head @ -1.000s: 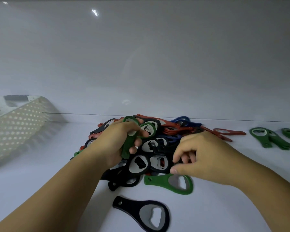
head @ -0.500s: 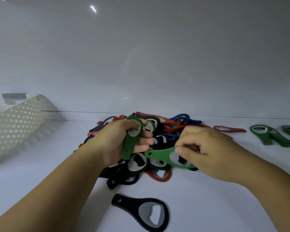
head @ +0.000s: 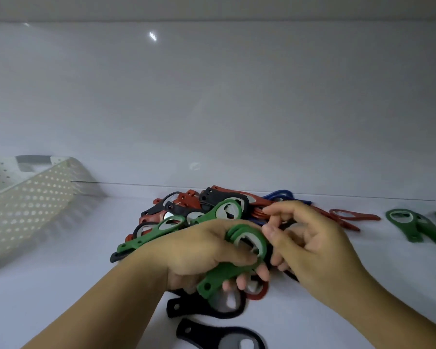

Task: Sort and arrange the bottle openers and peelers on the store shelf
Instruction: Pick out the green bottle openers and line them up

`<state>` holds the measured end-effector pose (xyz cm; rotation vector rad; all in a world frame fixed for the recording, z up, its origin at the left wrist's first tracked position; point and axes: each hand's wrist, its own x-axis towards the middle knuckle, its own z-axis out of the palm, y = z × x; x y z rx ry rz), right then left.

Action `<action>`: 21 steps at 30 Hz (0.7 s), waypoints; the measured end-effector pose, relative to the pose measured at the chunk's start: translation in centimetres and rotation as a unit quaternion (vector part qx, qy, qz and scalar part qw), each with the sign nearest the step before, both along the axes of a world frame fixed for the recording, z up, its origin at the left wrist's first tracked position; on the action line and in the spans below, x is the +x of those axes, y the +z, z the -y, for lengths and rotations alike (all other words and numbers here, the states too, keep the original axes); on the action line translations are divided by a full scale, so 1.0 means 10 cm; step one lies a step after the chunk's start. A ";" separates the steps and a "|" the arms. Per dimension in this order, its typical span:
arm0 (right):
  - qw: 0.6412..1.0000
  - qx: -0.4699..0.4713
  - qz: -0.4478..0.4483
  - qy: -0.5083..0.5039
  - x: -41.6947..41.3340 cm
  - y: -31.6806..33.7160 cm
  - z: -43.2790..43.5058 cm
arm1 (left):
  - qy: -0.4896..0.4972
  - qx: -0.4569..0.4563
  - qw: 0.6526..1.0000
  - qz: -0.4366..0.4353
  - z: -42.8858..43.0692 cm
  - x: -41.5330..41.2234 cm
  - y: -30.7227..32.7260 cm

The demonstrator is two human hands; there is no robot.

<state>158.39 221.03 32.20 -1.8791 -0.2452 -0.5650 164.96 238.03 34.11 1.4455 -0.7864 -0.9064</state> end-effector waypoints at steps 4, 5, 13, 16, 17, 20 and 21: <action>0.988 -0.091 -0.035 -0.122 0.16 -0.04 0.08 | 0.250 -0.177 0.939 -0.158 -0.10 0.24 0.06; 0.978 -0.141 -0.057 -0.139 0.21 -0.03 0.07 | 0.303 -0.226 0.906 -0.192 -0.16 0.32 0.07; 0.920 -0.326 -0.128 -0.177 0.81 0.09 -0.20 | 0.466 -0.305 0.783 -0.277 -0.35 0.45 0.07; 0.924 -0.312 -0.130 -0.179 0.89 0.03 -0.25 | 0.468 -0.312 0.782 -0.268 -0.38 0.50 0.04; 0.929 -0.301 -0.123 -0.178 0.91 0.02 -0.24 | 0.467 -0.311 0.784 -0.267 -0.39 0.52 0.03; 0.945 -0.247 -0.110 -0.181 0.98 0.02 -0.18 | 0.480 -0.293 0.786 -0.257 -0.37 0.55 0.00; 0.957 -0.205 -0.103 -0.180 1.00 0.03 -0.15 | 0.486 -0.289 0.785 -0.251 -0.36 0.55 0.00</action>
